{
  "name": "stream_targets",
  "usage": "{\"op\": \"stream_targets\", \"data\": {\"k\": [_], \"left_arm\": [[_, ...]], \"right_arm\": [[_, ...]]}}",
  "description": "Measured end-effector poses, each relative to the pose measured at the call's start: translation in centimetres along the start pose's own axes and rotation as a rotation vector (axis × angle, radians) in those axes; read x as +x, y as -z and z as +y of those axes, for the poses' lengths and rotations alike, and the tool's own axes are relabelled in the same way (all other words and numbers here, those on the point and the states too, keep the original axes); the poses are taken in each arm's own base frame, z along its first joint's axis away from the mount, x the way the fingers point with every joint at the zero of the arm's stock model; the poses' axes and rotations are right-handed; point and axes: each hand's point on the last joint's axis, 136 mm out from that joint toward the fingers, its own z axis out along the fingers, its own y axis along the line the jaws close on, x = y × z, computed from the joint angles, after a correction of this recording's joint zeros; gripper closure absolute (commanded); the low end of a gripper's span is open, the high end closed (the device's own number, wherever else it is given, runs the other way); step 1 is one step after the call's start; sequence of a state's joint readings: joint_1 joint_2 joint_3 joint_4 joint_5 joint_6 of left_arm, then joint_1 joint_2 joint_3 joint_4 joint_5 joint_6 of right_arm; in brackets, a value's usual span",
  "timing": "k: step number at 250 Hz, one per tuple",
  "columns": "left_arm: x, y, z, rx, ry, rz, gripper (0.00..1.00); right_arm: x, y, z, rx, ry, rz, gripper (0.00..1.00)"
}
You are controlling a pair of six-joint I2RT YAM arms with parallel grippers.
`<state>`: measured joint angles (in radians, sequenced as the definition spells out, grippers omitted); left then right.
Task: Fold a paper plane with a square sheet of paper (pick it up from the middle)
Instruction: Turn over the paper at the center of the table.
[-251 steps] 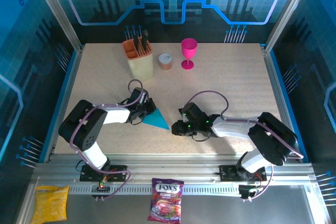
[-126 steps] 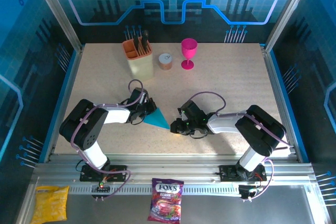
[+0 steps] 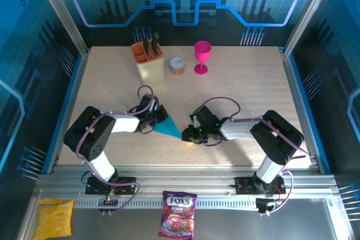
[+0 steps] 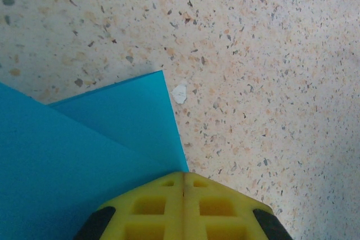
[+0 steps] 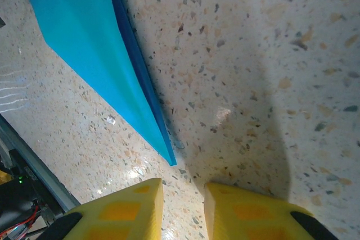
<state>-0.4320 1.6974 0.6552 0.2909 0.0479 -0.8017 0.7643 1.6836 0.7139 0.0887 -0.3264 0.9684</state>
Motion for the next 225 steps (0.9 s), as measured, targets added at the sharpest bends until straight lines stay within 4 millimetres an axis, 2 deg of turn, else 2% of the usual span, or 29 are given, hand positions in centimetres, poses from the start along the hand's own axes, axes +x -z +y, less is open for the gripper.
{"op": "stream_targets", "data": {"k": [53, 102, 123, 203, 215, 225], "left_arm": [[0.0, 0.0, 0.0, 0.004, 0.0, -0.001, 1.0], [0.0, 0.0, 0.0, 0.007, 0.0, -0.003, 1.0], [0.0, 0.0, 0.0, 0.01, -0.001, -0.006, 1.0], [0.0, 0.0, 0.0, 0.013, -0.001, -0.009, 1.0], [0.0, 0.1, 0.0, 0.013, -0.002, -0.008, 1.0], [0.0, 0.1, 0.0, 0.013, -0.001, -0.009, 1.0]], "right_arm": [[-0.4, -0.3, 0.5, 0.003, 0.011, 0.005, 0.73], [-3.4, -0.2, 4.5, -0.088, 0.095, -0.082, 0.72], [-4.1, 0.0, 5.4, -0.108, 0.112, -0.105, 0.72], [-4.4, -0.8, 4.8, -0.097, 0.105, -0.112, 0.72], [-4.3, -0.8, 4.8, -0.1, 0.105, -0.113, 0.74], [-4.3, -0.8, 4.6, -0.101, 0.101, -0.114, 0.8]]}}
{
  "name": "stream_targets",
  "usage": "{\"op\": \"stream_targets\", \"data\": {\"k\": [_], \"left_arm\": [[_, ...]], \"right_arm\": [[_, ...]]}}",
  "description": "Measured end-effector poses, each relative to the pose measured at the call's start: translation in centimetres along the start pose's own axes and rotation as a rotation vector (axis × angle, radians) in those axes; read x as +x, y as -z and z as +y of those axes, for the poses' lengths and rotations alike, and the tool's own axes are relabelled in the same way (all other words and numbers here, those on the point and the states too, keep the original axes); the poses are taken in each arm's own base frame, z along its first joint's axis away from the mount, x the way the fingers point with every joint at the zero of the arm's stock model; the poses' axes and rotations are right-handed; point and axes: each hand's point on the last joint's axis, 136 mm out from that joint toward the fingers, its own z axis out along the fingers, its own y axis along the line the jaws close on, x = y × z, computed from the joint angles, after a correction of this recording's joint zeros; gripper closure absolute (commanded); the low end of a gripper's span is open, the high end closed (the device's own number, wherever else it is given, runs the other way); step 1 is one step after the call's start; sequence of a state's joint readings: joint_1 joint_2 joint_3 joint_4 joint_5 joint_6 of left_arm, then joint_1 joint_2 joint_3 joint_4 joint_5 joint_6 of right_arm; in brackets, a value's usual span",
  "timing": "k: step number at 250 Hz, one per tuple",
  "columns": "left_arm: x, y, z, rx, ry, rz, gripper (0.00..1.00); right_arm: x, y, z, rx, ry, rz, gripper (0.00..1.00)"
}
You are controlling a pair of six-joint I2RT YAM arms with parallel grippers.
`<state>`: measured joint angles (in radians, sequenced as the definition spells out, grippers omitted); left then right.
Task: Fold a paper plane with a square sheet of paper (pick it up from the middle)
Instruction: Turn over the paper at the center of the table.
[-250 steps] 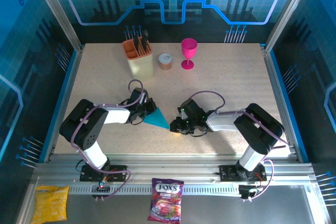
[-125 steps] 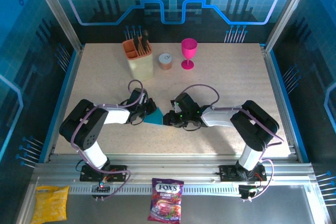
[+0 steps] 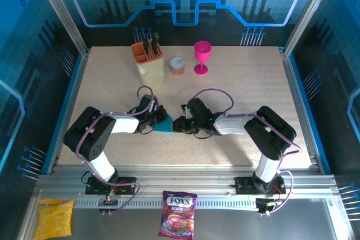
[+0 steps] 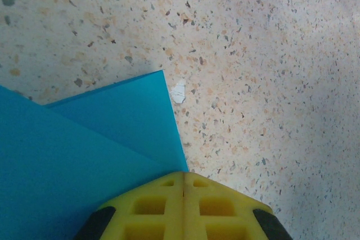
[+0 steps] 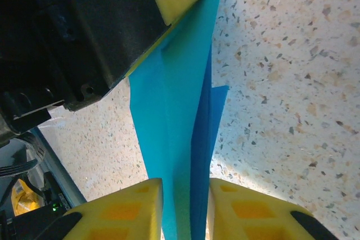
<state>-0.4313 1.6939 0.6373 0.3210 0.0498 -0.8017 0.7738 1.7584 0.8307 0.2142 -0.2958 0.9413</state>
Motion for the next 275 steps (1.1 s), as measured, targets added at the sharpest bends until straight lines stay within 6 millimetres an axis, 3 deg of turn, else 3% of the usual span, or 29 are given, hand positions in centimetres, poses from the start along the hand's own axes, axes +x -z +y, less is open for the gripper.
{"op": "stream_targets", "data": {"k": [31, 69, 95, 120, 147, 175, 197, 213, 238, 275], "left_arm": [[0.0, 0.1, -0.1, 0.001, 0.0, 0.001, 1.0], [0.5, 0.8, 0.2, -0.015, 0.008, 0.033, 1.0], [-0.4, 2.2, 1.1, -0.043, 0.042, 0.026, 0.94], [-3.3, 4.7, 1.9, -0.038, 0.103, -0.051, 0.88], [-5.7, 7.6, 1.2, 0.003, 0.126, -0.13, 0.75], [-5.8, 9.7, -0.6, 0.077, 0.111, -0.144, 0.67], [-5.1, 10.8, -1.1, 0.11, 0.105, -0.14, 0.61], [-4.5, 11.3, -1.0, 0.114, 0.106, -0.135, 0.59], [-3.9, 12.0, -0.8, 0.111, 0.11, -0.127, 0.55], [-3.3, 12.8, -0.6, 0.098, 0.119, -0.117, 0.54]], "right_arm": [[0.6, 0.0, -0.8, 0.0, -0.021, 0.003, 1.0], [1.3, 0.3, -2.0, -0.017, -0.065, 0.0, 1.0], [1.7, 2.2, -2.5, -0.024, -0.084, -0.016, 1.0], [0.7, 5.8, -1.8, -0.029, -0.079, -0.075, 1.0], [-1.4, 11.0, -0.1, 0.02, -0.012, -0.185, 1.0], [-3.7, 16.5, 1.8, 0.141, 0.075, -0.294, 1.0], [-5.0, 20.3, 2.0, 0.281, 0.12, -0.363, 1.0], [-5.4, 22.6, 1.1, 0.414, 0.144, -0.394, 1.0], [-4.8, 24.6, -1.6, 0.648, 0.175, -0.374, 1.0], [-2.9, 24.4, -6.1, 0.988, 0.247, -0.23, 1.0]]}}
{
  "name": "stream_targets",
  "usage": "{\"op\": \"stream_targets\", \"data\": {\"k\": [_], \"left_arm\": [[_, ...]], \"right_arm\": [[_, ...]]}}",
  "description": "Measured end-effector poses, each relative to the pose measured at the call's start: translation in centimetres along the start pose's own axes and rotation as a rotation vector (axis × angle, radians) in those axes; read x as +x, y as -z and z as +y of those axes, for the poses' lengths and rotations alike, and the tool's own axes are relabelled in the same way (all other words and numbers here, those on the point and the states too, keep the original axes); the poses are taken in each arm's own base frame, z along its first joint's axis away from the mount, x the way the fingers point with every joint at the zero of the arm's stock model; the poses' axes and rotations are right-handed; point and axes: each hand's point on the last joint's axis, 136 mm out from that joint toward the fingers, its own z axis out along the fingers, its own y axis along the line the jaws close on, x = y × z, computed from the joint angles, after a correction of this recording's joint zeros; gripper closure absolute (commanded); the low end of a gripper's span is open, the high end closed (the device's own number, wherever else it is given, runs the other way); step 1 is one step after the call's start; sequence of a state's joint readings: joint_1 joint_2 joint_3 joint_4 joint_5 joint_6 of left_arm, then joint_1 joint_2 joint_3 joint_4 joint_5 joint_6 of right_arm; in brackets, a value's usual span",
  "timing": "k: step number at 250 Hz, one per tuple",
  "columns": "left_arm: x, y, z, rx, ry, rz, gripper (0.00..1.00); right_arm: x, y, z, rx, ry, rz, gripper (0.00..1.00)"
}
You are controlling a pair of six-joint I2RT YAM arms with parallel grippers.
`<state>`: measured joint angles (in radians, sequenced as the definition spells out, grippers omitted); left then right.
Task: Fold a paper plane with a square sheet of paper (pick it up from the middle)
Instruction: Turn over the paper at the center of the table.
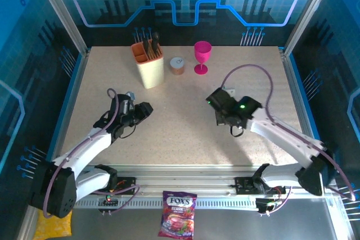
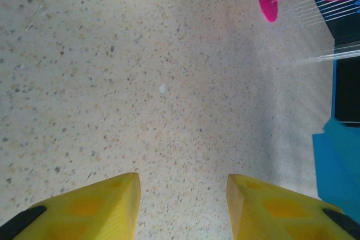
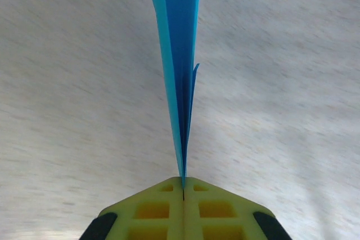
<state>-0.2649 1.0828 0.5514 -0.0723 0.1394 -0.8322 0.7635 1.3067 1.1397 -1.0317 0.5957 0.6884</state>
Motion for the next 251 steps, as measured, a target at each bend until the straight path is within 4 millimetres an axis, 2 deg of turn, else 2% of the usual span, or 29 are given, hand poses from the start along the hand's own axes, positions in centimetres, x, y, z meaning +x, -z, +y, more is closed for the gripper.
{"op": "stream_targets", "data": {"k": [30, 56, 81, 112, 119, 141, 154, 163, 189, 206, 224, 251], "left_arm": [[0.5, 0.7, 0.6, -0.026, 0.01, 0.015, 0.54], [0.7, 1.5, 0.9, -0.043, 0.018, 0.01, 0.54], [0.8, 2.3, 1.1, -0.043, 0.039, -0.006, 0.54], [1.5, 3.0, 1.7, -0.045, 0.067, -0.007, 0.54], [1.6, 3.2, 1.9, -0.046, 0.073, -0.006, 0.54], [2.0, 3.7, 2.2, -0.043, 0.091, -0.009, 0.54], [2.1, 4.1, 2.1, -0.035, 0.092, -0.014, 0.53], [2.0, 4.4, 2.0, -0.027, 0.093, -0.02, 0.53], [1.9, 5.0, 1.7, -0.009, 0.096, -0.034, 0.49], [2.0, 5.1, 1.4, 0.007, 0.096, -0.026, 0.47], [2.3, 5.0, 1.0, 0.027, 0.091, -0.004, 0.46], [3.2, 4.4, 0.1, 0.063, 0.066, 0.05, 0.46]], "right_arm": [[1.8, -1.8, 0.3, 0.205, 0.166, 0.083, 1.0], [3.0, -2.9, 2.1, 0.336, 0.302, 0.127, 1.0], [4.3, -4.0, 5.1, 0.406, 0.42, 0.151, 1.0], [6.4, -5.7, 9.9, 0.422, 0.534, 0.175, 1.0], [6.9, -6.0, 10.8, 0.415, 0.549, 0.181, 0.92], [8.2, -6.6, 13.6, 0.366, 0.57, 0.194, 0.59], [8.7, -6.6, 15.0, 0.312, 0.56, 0.202, 0.46], [8.7, -6.5, 15.8, 0.271, 0.553, 0.206, 0.42], [7.8, -5.5, 17.2, 0.121, 0.473, 0.216, 0.39], [6.1, -4.5, 17.2, 0.008, 0.376, 0.212, 0.39], [3.3, -3.4, 15.9, -0.107, 0.242, 0.19, 0.38], [-0.3, -2.9, 12.6, -0.219, 0.047, 0.149, 0.36]]}}
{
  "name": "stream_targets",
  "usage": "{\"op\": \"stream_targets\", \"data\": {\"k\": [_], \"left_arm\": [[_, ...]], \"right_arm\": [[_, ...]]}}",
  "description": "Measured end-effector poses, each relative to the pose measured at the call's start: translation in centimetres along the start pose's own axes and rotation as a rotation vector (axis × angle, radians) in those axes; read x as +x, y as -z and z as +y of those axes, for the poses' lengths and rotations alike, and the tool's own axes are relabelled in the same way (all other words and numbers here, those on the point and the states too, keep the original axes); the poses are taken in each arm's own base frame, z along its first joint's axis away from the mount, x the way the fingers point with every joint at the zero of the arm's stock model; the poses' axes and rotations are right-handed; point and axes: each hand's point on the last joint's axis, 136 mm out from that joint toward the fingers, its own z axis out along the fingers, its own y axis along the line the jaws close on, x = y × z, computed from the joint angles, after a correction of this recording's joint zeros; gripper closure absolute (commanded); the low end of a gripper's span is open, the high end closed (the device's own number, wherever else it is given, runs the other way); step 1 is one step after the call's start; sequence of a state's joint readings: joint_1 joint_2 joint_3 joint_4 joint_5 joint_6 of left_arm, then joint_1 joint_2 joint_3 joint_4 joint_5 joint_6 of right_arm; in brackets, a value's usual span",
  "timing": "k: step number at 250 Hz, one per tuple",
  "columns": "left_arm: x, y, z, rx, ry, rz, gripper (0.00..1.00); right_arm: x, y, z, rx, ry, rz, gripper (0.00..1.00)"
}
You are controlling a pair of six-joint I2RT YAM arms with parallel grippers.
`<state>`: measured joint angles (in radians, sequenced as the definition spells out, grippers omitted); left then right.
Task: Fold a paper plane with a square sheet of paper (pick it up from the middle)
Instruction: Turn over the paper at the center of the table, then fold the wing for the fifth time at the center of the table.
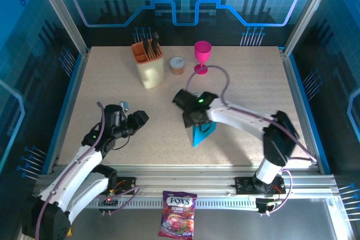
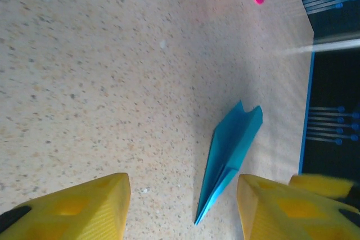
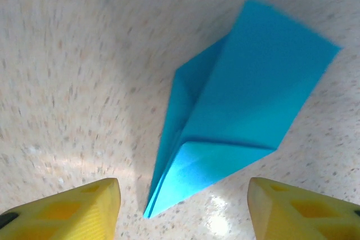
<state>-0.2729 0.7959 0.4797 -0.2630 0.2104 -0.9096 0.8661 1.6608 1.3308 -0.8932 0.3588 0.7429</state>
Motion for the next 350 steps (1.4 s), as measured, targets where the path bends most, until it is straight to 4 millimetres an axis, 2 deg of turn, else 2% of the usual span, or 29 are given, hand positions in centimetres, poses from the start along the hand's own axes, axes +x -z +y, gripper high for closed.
{"op": "stream_targets", "data": {"k": [20, 61, 91, 122, 153, 184, 235, 350], "left_arm": [[1.5, -1.0, -0.5, 0.013, -0.038, 0.068, 0.44], [5.7, -3.3, -3.3, 0.056, -0.152, 0.235, 0.43], [8.2, -5.0, -6.6, 0.124, -0.236, 0.315, 0.42], [10.8, -7.6, -9.9, 0.177, -0.303, 0.387, 0.42], [13.3, -10.5, -12.1, 0.208, -0.343, 0.451, 0.43], [15.2, -13.0, -13.0, 0.218, -0.368, 0.502, 0.44], [16.4, -16.0, -12.3, 0.191, -0.368, 0.541, 0.46], [16.4, -18.1, -11.0, 0.151, -0.377, 0.548, 0.47]], "right_arm": [[-0.9, 0.0, -2.5, -0.049, -0.101, -0.022, 0.36], [-0.1, -2.2, -6.5, -0.093, -0.241, 0.011, 0.36], [0.5, -3.0, -8.5, -0.145, -0.327, 0.024, 0.35], [1.0, -3.9, -10.3, -0.238, -0.44, 0.022, 0.37], [3.0, -5.7, -11.7, -0.339, -0.566, 0.048, 0.37], [4.7, -6.3, -11.5, -0.405, -0.602, 0.08, 0.37], [4.4, -5.7, -11.1, -0.488, -0.609, 0.038, 0.38], [4.4, -6.0, -9.4, -0.606, -0.597, 0.054, 0.43]]}}
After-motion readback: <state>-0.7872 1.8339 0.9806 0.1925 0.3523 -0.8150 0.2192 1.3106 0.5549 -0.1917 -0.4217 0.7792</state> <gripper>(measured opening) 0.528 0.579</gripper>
